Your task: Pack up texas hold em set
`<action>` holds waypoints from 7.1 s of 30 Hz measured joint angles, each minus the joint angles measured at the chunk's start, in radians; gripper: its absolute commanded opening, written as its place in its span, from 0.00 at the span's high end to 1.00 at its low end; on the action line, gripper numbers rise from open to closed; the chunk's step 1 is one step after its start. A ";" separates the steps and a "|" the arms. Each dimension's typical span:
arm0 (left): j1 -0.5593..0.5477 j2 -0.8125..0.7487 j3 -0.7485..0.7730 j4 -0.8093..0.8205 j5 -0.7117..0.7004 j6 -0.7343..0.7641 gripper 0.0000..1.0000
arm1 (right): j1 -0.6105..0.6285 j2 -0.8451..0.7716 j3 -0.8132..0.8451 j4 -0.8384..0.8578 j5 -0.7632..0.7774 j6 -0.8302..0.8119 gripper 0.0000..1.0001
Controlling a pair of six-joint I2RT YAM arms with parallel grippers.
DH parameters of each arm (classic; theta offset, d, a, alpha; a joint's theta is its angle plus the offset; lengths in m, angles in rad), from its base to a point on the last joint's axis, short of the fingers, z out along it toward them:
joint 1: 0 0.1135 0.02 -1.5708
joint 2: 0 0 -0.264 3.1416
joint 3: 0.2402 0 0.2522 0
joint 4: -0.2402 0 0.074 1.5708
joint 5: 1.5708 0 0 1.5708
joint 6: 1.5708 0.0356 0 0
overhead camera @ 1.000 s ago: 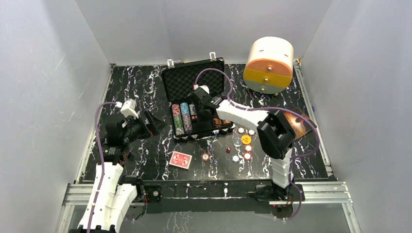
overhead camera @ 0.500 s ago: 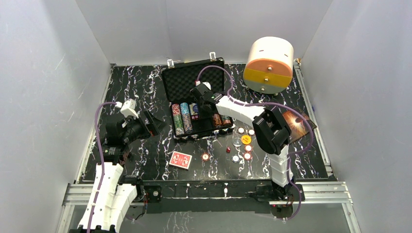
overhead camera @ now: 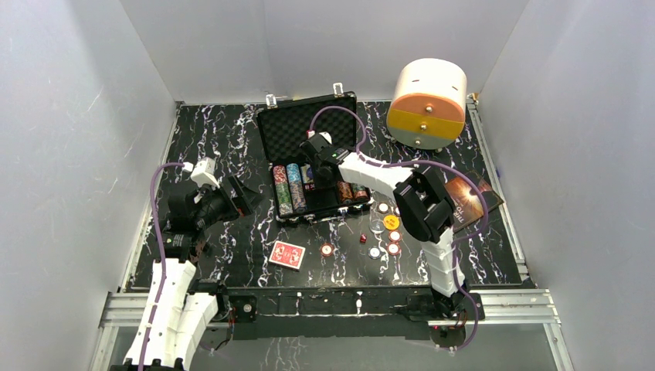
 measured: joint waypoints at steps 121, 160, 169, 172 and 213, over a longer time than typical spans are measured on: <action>0.000 0.001 0.000 -0.003 -0.008 0.000 0.02 | -0.019 -0.017 -0.056 0.143 -0.203 0.107 0.02; 0.000 0.001 0.000 -0.003 -0.012 0.000 0.02 | -0.032 -0.069 -0.091 0.150 -0.160 0.100 0.28; 0.000 -0.001 0.000 -0.003 -0.012 0.000 0.02 | -0.032 -0.374 -0.249 0.071 -0.081 0.080 0.53; 0.000 -0.002 0.000 -0.004 -0.012 0.000 0.02 | -0.032 -0.463 -0.336 0.002 -0.040 0.088 0.47; 0.000 -0.006 0.000 -0.004 -0.015 0.000 0.02 | 0.060 -0.494 -0.689 -0.117 0.063 0.488 0.67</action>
